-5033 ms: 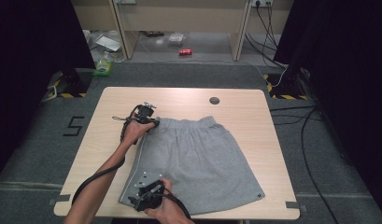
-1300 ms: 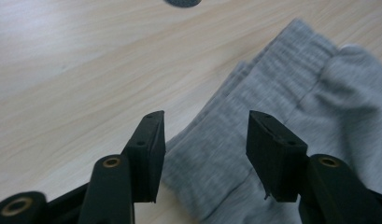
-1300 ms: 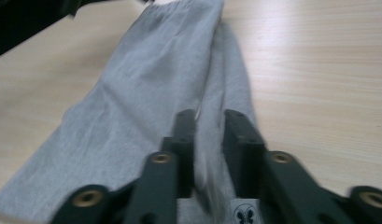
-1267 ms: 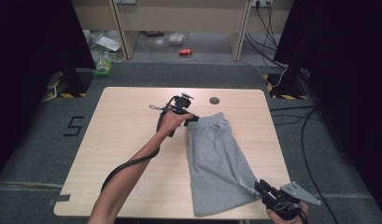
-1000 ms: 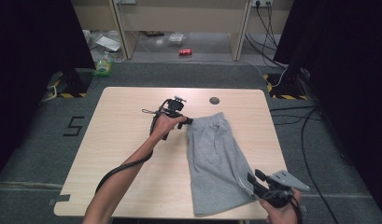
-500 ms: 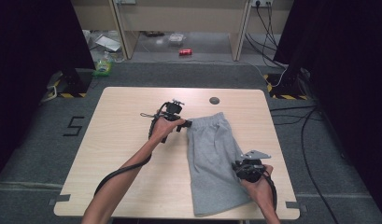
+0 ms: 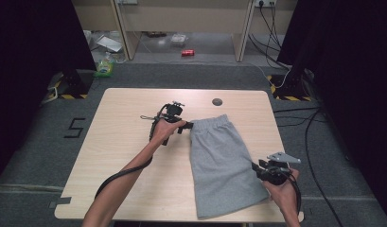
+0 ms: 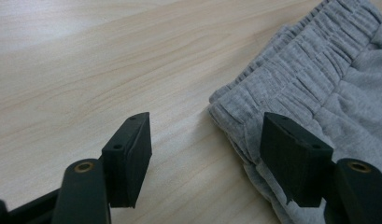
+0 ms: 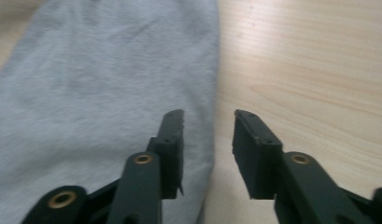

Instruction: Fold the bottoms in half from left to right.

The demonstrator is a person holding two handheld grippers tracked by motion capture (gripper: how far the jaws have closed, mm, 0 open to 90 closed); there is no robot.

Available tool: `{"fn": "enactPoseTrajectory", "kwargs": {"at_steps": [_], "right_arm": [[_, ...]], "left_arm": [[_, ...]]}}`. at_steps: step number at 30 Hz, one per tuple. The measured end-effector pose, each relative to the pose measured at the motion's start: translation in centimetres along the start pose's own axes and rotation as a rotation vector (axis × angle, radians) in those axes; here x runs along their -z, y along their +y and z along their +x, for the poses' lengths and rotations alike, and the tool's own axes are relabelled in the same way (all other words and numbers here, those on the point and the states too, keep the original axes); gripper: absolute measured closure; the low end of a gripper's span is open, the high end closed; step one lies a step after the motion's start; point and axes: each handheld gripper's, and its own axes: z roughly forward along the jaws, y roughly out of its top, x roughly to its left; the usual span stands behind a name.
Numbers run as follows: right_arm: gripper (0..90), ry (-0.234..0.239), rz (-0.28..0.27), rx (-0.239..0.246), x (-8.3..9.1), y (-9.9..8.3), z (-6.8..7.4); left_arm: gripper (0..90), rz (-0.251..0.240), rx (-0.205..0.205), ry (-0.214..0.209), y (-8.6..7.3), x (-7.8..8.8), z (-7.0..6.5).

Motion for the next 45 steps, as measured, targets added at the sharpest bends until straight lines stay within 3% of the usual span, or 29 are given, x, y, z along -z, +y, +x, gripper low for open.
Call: {"fn": "enactPoseTrajectory", "kwargs": {"at_steps": [2,4,7,9,12,15,19,23,27,30,35,45], "right_arm": [[60.5,0.000,0.006,0.013,0.3,-0.3,0.3],[61.6,-0.024,0.059,0.043,0.4,-1.5,0.8],[64.0,-0.073,0.126,0.062,0.1,-3.0,0.4],[63.1,-0.064,0.112,0.022,0.2,-3.4,-0.3],[56.3,-0.106,0.108,0.012,0.5,-3.2,-0.5],[53.7,-0.103,0.062,0.014,1.1,-2.8,0.1],[50.1,-0.055,-0.001,0.033,1.4,-1.8,2.1],[48.4,0.009,-0.024,0.035,1.3,-1.3,3.7],[47.9,0.062,-0.019,0.034,1.0,-1.4,5.0],[47.2,0.109,-0.021,0.028,0.9,-1.5,6.2],[46.3,0.177,-0.033,0.055,0.8,-1.9,8.8],[45.2,0.346,-0.007,0.148,-0.3,-2.9,15.1]], "left_arm": [[33.0,-0.002,0.012,-0.004,-0.1,-0.1,0.0],[32.2,-0.005,0.017,-0.011,-0.1,-0.1,-0.2],[31.7,-0.005,0.021,-0.023,-0.2,-0.2,-0.6],[31.2,0.000,0.029,-0.026,-0.3,-0.5,-0.8],[31.1,-0.004,0.045,-0.033,-0.2,-0.6,-0.9],[30.8,0.000,0.052,-0.044,-0.2,-0.6,-1.1],[30.1,0.003,0.065,-0.037,-0.2,-0.8,-1.3],[31.7,0.018,0.066,-0.029,-0.3,-1.6,-1.6],[39.7,0.049,0.037,-0.007,-0.4,-2.7,-2.1],[50.0,0.048,0.028,-0.010,-0.1,-3.0,-2.5],[59.8,0.038,-0.011,0.035,0.7,-3.3,-2.6],[61.0,0.056,-0.034,0.026,1.1,-3.4,-2.2]]}}
